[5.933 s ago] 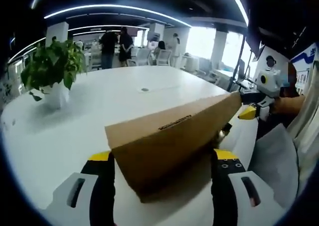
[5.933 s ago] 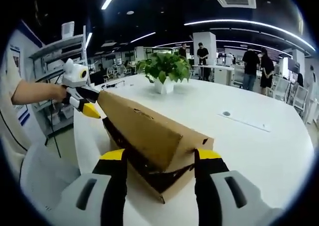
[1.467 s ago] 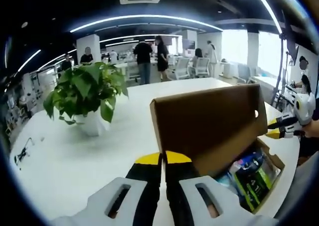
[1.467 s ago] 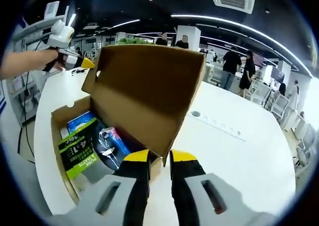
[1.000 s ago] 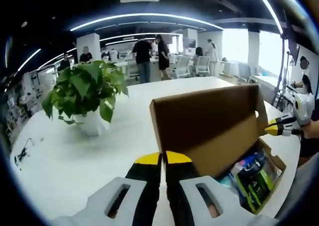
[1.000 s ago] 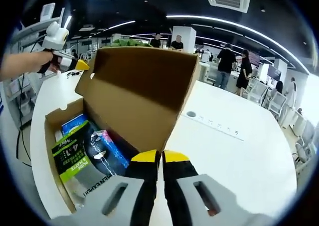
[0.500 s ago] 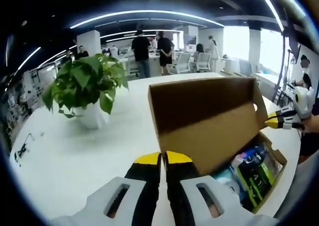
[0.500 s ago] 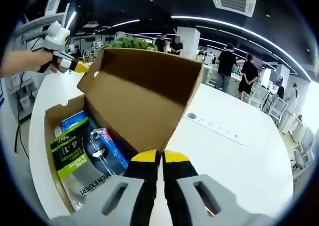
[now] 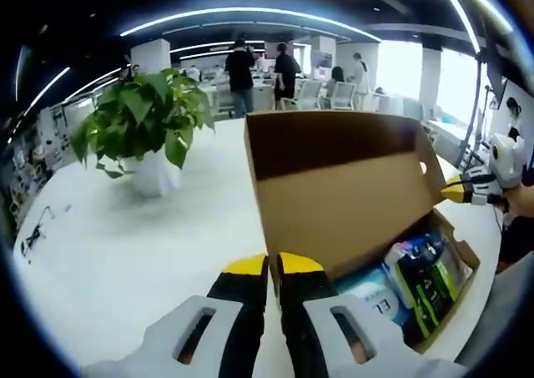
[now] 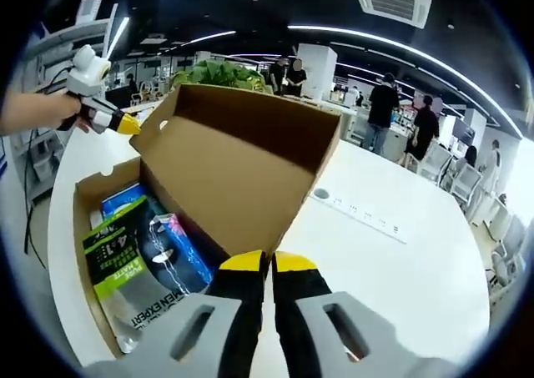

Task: Operate the shoe box by opening the lid, removing the specified soft item, and placing it in the target area until the item is outside and the box remains undamaged.

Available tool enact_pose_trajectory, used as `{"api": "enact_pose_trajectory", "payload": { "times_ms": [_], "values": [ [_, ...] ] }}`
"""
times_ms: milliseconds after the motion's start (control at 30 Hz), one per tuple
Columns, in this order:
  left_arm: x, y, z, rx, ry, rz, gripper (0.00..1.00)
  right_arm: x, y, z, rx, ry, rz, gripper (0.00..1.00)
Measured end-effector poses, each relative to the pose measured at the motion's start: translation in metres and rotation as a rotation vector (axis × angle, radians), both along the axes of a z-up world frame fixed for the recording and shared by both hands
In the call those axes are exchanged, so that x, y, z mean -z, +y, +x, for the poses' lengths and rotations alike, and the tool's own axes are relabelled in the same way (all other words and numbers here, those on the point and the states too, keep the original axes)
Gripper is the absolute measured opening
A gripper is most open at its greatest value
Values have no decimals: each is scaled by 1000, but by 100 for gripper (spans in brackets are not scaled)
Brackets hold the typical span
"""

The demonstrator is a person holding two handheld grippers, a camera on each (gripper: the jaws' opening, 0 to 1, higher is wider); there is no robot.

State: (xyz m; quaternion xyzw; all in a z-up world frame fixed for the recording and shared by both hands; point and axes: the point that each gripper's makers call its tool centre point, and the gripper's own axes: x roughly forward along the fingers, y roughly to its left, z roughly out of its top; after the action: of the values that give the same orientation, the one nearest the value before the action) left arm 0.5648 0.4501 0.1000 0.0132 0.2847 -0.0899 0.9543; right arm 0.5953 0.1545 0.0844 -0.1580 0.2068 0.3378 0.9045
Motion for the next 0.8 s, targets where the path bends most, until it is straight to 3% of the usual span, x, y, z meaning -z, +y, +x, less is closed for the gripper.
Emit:
{"api": "enact_pose_trajectory", "payload": {
  "times_ms": [800],
  "values": [
    [2, -1, -6, -9, 22, 0, 0, 2, 2, 7, -18, 16, -12, 1]
  ]
}}
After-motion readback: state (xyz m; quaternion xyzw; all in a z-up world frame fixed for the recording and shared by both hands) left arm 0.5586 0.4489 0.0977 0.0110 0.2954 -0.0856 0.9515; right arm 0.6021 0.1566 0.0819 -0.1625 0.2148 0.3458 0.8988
